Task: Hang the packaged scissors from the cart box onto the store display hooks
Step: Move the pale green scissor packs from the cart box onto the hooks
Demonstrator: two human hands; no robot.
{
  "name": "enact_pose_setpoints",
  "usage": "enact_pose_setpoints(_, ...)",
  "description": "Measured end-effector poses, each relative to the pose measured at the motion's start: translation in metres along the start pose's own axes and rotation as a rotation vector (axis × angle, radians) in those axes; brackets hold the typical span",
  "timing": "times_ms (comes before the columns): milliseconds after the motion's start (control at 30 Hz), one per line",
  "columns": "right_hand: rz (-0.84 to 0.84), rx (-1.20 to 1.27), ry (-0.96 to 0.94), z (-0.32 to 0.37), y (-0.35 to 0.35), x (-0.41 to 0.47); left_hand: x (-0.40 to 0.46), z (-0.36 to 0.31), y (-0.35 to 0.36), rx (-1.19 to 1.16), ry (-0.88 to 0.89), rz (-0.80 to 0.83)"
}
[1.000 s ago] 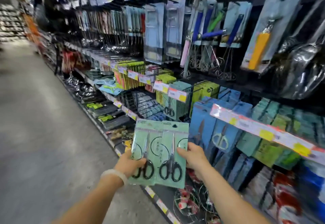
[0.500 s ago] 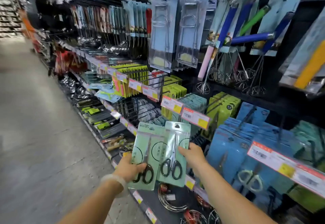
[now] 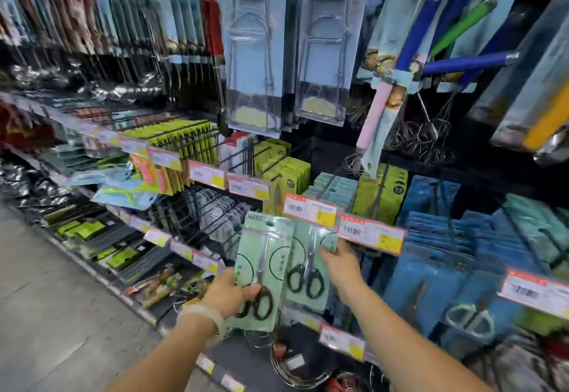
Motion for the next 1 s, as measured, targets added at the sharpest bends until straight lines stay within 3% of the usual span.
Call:
enact_pose_setpoints(333, -0.297, -0.098, 0.103, 0.004, -0.010, -0.021, 0.029, 0.018, -0.011, 0.102, 0.089, 0.234)
enact_pose_setpoints(400, -0.177, -0.148, 0.104, 0.004, -0.007, -0.040, 0.031, 0.013, -0.005, 0.086, 0.101, 0.259)
enact_pose_setpoints(533, 0.350, -0.202, 0.163, -0.006, 0.024, -0.081, 0.034, 0.005, 0.016, 0.070, 0.131, 0.320)
enact_pose_setpoints(567, 0.371, -0.187, 0.172, -0.011, 0.028, -0.084, 0.033, 0.005, 0.023, 0.071, 0.135, 0.332)
enact_pose_setpoints(733, 0.063, -0.203, 0.007, -0.006, 0.011, -0.080, 0.032, -0.012, 0.043, 0.059, 0.237, 0.296)
enact_pose_setpoints(1000, -0.118, -0.059, -0.050, 0.016, -0.007, -0.063, 0.044, -0.051, 0.054, 0.030, 0.364, 0.199)
Point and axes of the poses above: each hand's wrist, its own x-axis towards the middle knuckle, its own y-axis out of the palm, z = x × y, the point moved 5 cm from there along x, towards the middle knuckle, and after that the axes turned 12 degrees about y, right-handed, at the moved point
